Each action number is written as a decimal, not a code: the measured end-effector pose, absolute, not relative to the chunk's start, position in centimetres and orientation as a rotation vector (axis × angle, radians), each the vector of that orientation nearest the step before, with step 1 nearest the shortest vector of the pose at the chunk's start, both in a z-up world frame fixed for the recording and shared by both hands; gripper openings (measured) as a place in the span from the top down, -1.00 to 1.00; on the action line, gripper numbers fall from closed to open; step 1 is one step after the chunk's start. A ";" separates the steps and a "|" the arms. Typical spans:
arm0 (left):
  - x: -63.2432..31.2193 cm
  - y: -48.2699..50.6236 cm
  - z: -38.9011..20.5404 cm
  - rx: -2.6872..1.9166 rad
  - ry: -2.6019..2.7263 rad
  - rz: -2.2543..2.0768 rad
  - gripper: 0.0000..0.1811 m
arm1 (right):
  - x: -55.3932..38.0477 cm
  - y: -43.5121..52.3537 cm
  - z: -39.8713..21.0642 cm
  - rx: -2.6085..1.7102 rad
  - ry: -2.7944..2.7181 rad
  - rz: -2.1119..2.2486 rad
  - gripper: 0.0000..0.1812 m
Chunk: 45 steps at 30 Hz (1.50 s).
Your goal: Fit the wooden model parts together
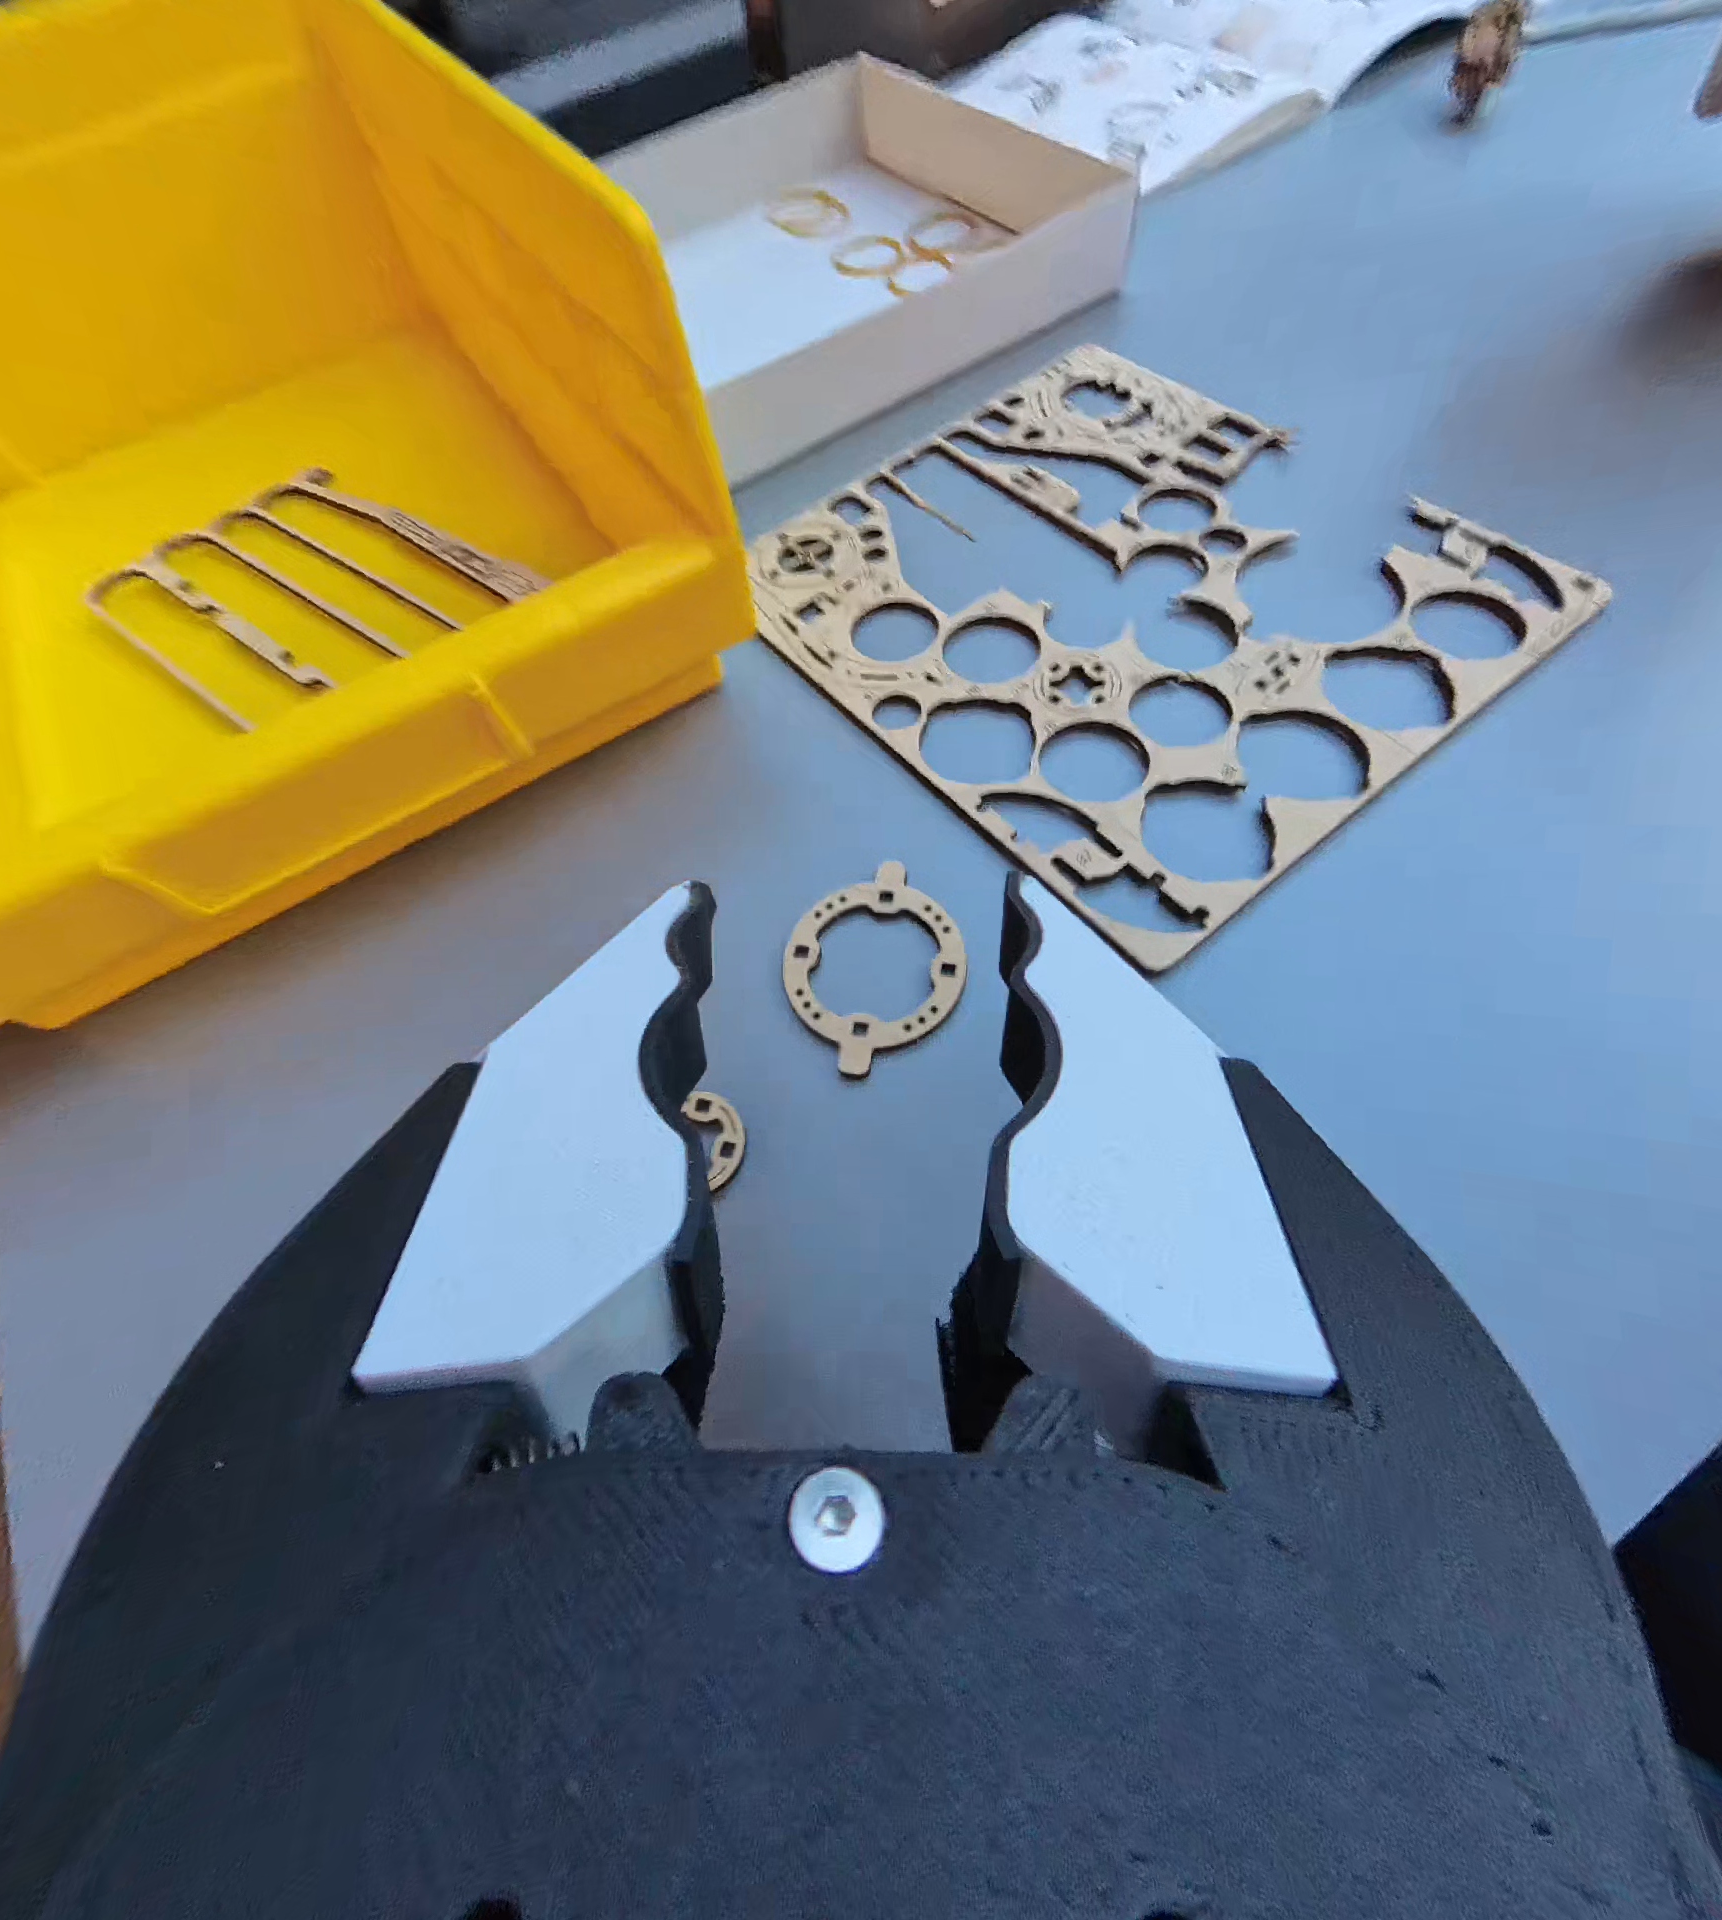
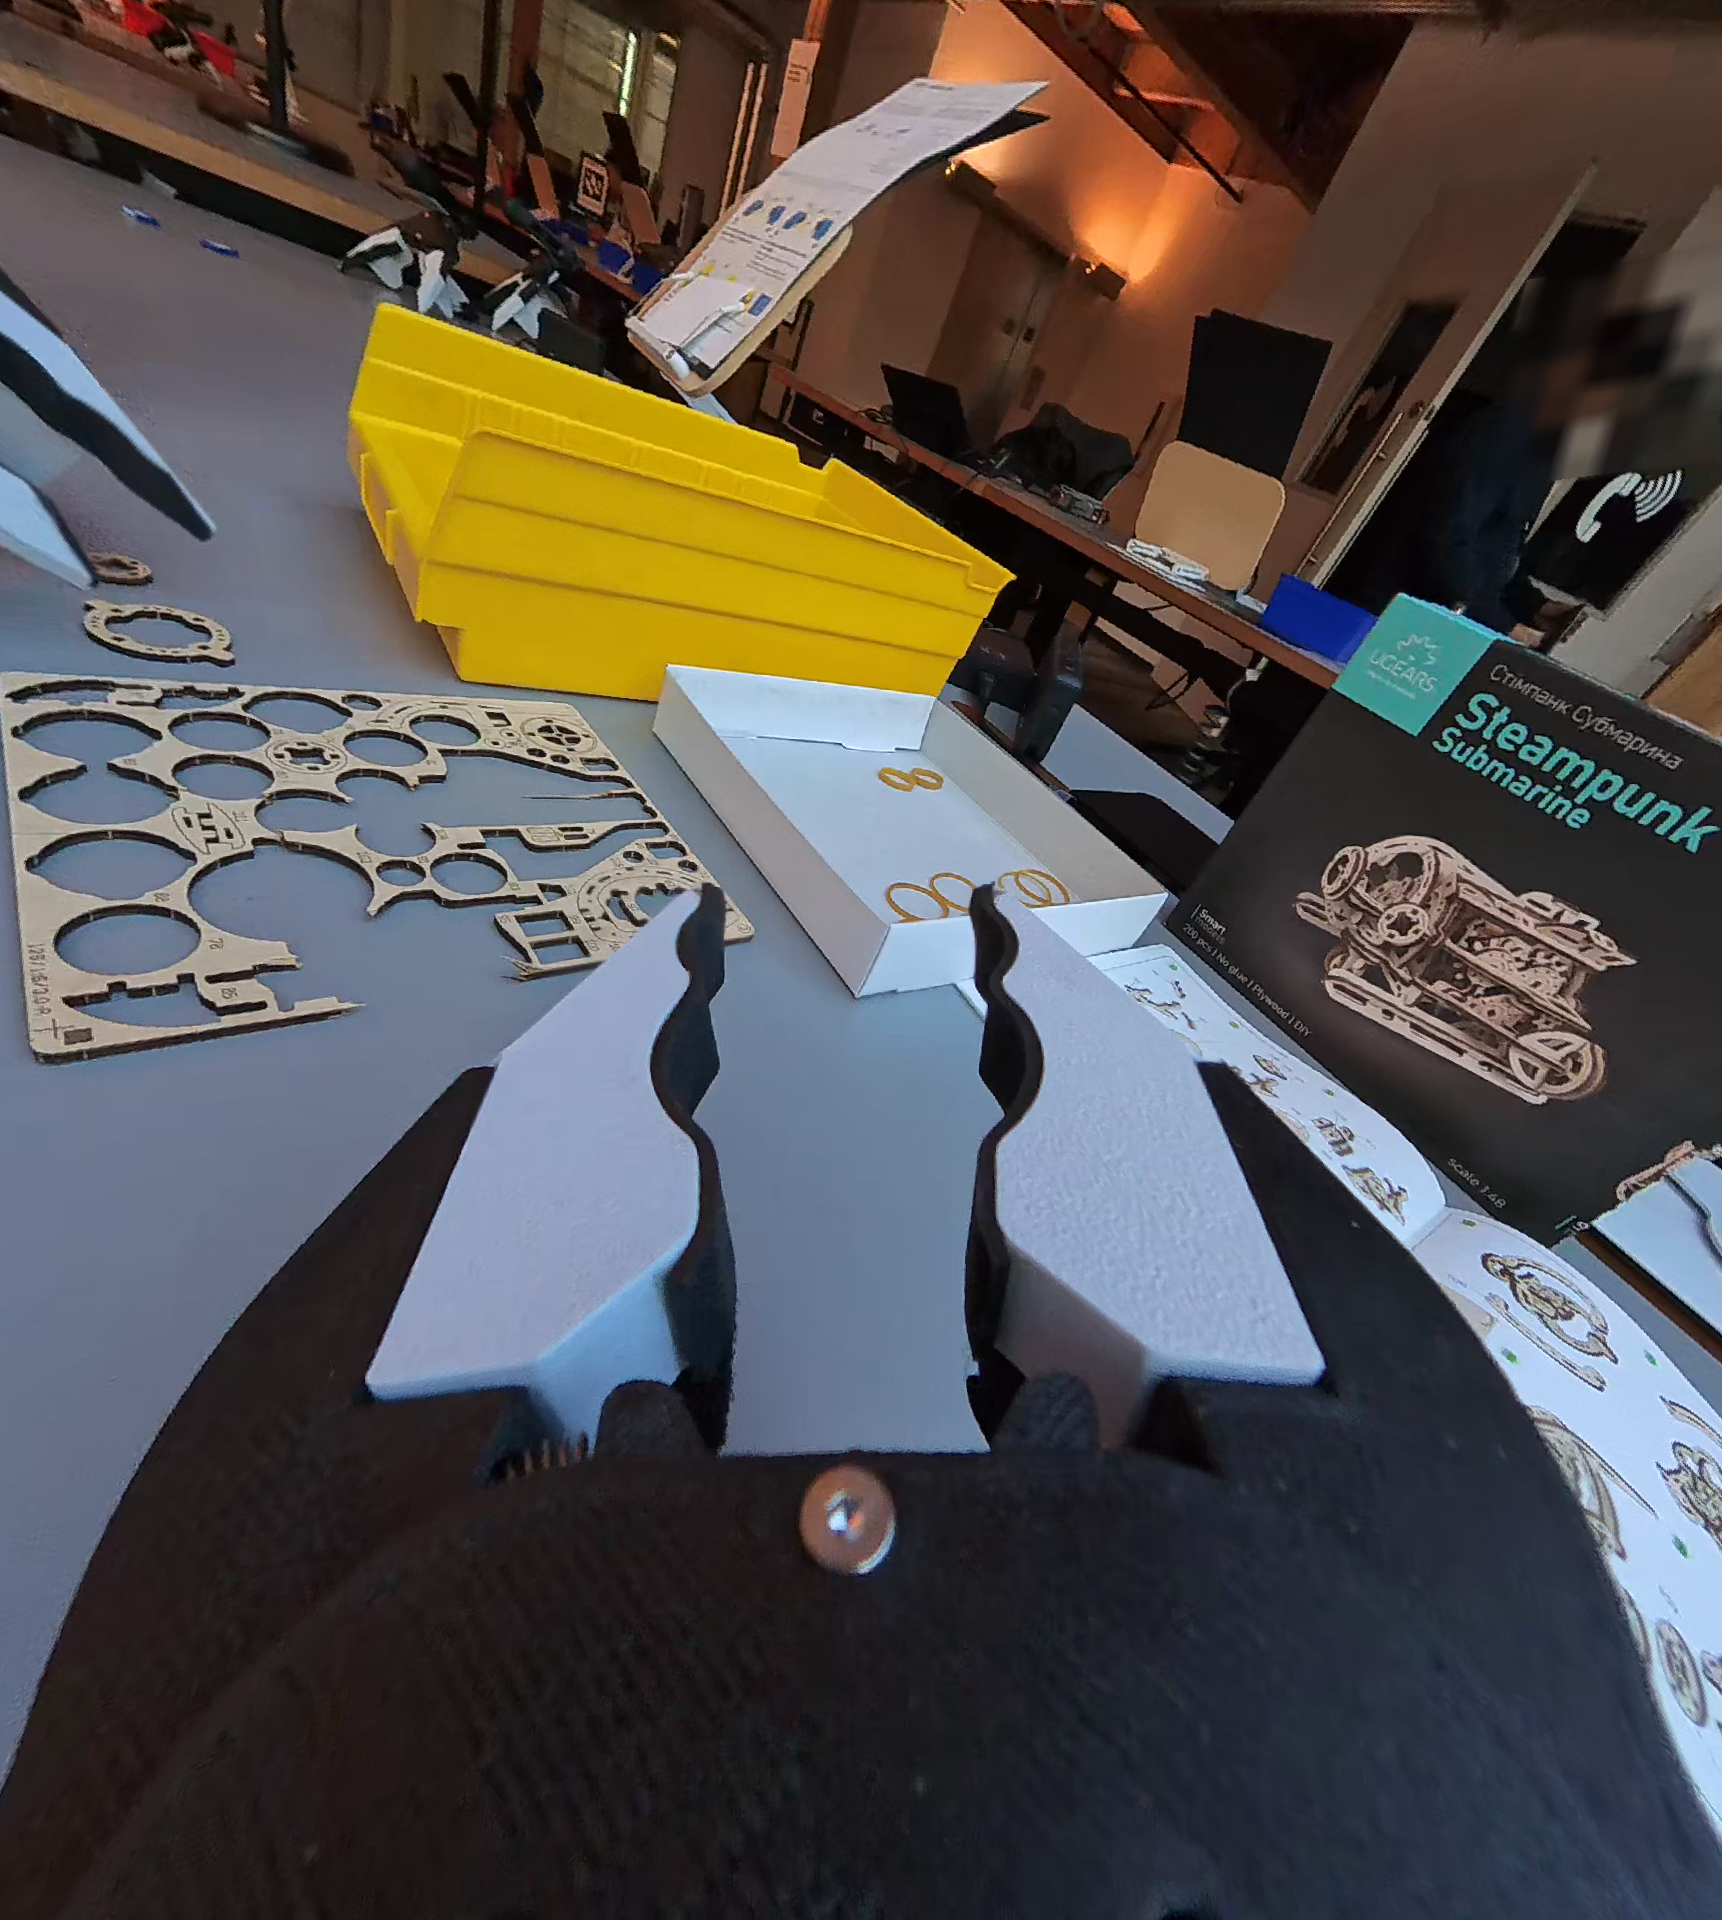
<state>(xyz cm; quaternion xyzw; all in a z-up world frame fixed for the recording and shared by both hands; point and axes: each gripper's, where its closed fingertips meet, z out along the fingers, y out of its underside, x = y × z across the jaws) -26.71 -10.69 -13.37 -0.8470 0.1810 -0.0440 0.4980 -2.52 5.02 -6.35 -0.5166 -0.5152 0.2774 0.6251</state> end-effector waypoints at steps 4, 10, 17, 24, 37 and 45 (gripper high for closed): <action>-27.3 -10.8 -15.2 -2.162 0.594 -0.087 0.36 | -2.4 5.3 -6.4 -1.202 -1.171 0.650 0.49; -26.5 -11.1 -16.0 -2.221 0.680 -0.213 0.41 | -2.6 5.3 -6.8 -1.217 -1.180 0.657 0.49; -26.6 -10.9 -16.1 -2.234 0.696 -0.253 0.51 | -2.7 5.3 -7.1 -1.226 -1.193 0.651 0.50; -24.5 -10.9 -13.0 -2.151 0.810 -0.194 0.57 | -2.8 5.3 -7.3 -1.228 -1.201 0.653 0.51; -10.5 -5.1 -14.2 -1.956 1.517 -0.366 0.57 | -2.2 5.9 -7.4 -1.255 -1.172 0.665 0.51; -10.9 -5.9 -15.3 -1.967 1.538 -0.432 0.57 | -2.1 6.0 -7.3 -1.257 -1.165 0.693 0.52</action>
